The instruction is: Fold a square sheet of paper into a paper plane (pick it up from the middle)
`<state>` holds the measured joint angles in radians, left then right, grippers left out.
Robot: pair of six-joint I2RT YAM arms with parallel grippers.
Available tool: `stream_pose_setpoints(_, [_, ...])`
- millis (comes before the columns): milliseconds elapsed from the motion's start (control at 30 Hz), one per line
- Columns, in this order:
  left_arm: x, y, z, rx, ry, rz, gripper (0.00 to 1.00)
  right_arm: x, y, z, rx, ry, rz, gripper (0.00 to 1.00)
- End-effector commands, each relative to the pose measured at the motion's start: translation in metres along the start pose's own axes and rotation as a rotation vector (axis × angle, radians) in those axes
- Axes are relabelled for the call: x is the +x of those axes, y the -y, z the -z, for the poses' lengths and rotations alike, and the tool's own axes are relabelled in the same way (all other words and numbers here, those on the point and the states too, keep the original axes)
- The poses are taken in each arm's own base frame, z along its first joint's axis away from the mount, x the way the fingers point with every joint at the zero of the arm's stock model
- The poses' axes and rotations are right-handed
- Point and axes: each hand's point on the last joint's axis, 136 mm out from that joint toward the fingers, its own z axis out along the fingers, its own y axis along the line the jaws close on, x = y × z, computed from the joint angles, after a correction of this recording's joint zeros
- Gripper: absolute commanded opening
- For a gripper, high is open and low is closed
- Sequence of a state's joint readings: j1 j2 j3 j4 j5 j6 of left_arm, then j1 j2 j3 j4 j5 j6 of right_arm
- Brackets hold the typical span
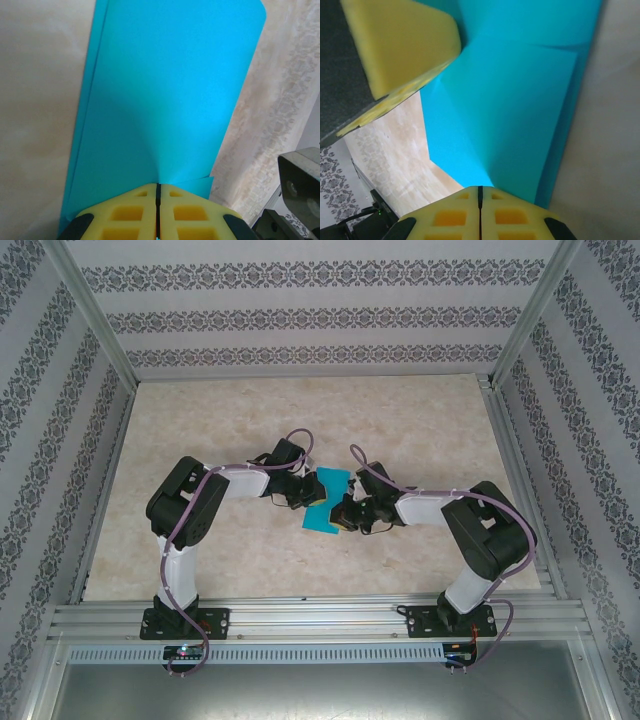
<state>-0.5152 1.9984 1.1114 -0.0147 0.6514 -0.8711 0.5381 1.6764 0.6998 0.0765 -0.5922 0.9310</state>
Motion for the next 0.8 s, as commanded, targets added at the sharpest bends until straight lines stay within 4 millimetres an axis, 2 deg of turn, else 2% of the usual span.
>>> stream_pose_setpoints(0, [0.004, -0.031, -0.006, -0.103, -0.014, 0.033, 0.10, -0.003, 0.012, 0.001, 0.023, 0.012, -0.028, 0.07])
stream_pose_setpoints(167, [0.003, -0.029, -0.006, -0.102, -0.009, 0.033, 0.10, 0.012, 0.036, -0.009, 0.055, -0.040, -0.067, 0.07])
stream_pose_setpoints(333, [0.002, -0.029, -0.006, -0.102, -0.008, 0.034, 0.10, 0.022, 0.059, -0.009, 0.138, -0.060, -0.086, 0.06])
stream_pose_setpoints(433, [0.003, -0.029, -0.005, -0.103, -0.009, 0.030, 0.10, 0.017, 0.047, -0.002, 0.117, -0.035, -0.065, 0.06])
stream_pose_setpoints(600, [0.003, -0.030, -0.006, -0.104, -0.010, 0.033, 0.10, 0.004, 0.003, 0.018, 0.035, 0.014, 0.022, 0.07])
stream_pose_setpoints(667, [0.003, -0.030, -0.006, -0.104, -0.012, 0.033, 0.10, 0.004, -0.010, 0.020, 0.001, 0.002, 0.040, 0.07])
stream_pose_setpoints(767, [0.003, -0.029, -0.006, -0.102, -0.011, 0.033, 0.11, 0.006, -0.018, 0.015, -0.031, -0.025, 0.042, 0.08])
